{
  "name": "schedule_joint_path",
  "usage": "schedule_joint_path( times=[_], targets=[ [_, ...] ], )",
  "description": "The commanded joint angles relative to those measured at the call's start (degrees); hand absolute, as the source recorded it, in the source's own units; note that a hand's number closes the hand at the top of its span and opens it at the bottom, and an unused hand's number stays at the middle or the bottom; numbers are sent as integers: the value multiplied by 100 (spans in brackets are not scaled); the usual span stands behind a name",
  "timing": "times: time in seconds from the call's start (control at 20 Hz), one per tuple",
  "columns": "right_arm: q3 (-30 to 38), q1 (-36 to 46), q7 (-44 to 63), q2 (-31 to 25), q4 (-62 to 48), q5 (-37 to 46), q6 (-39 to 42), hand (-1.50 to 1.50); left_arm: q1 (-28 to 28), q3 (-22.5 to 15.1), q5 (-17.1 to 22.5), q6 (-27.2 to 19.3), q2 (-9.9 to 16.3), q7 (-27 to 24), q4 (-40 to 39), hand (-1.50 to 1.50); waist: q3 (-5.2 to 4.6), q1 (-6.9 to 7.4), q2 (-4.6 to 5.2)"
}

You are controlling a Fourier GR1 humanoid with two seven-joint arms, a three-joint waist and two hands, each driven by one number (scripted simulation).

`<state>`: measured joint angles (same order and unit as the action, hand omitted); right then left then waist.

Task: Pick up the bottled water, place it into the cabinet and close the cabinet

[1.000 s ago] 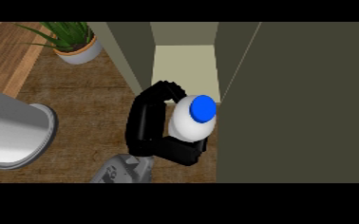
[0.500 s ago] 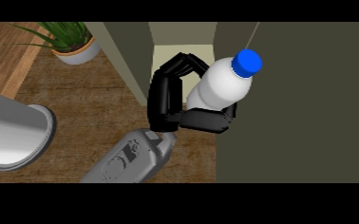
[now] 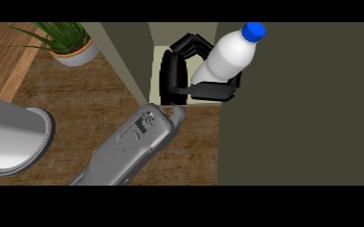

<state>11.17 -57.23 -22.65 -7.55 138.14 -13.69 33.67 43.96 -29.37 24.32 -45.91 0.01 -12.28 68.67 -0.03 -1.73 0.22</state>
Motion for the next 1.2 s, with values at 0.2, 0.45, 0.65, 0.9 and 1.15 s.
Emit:
schedule_joint_path(
  times=[0.2, 0.45, 0.65, 0.9, 1.15],
  targets=[
    [522, 153, 237, -213, 130, -1054, 127, -150, 304, 183, 63, 284, -1, -403, -1240, 150, 2, 11, 5],
    [56, 454, 677, -117, 327, -832, -57, -150, 430, 476, 617, 345, -1, -991, -1901, 150, -5, -39, 58],
    [66, 215, 532, -29, 432, -856, 82, -150, 790, 1004, 816, 585, -1, -1457, -2540, 150, -5, -102, 56],
    [-55, 590, 726, 15, 279, -740, -75, -150, 1224, 1130, 827, 914, -1, -1656, -3381, 150, -2, -22, 57],
    [196, 286, 440, -64, 201, -839, 231, -150, 1887, 951, 313, 621, 0, -1515, -4320, 150, 2, -138, 54]
  ],
)
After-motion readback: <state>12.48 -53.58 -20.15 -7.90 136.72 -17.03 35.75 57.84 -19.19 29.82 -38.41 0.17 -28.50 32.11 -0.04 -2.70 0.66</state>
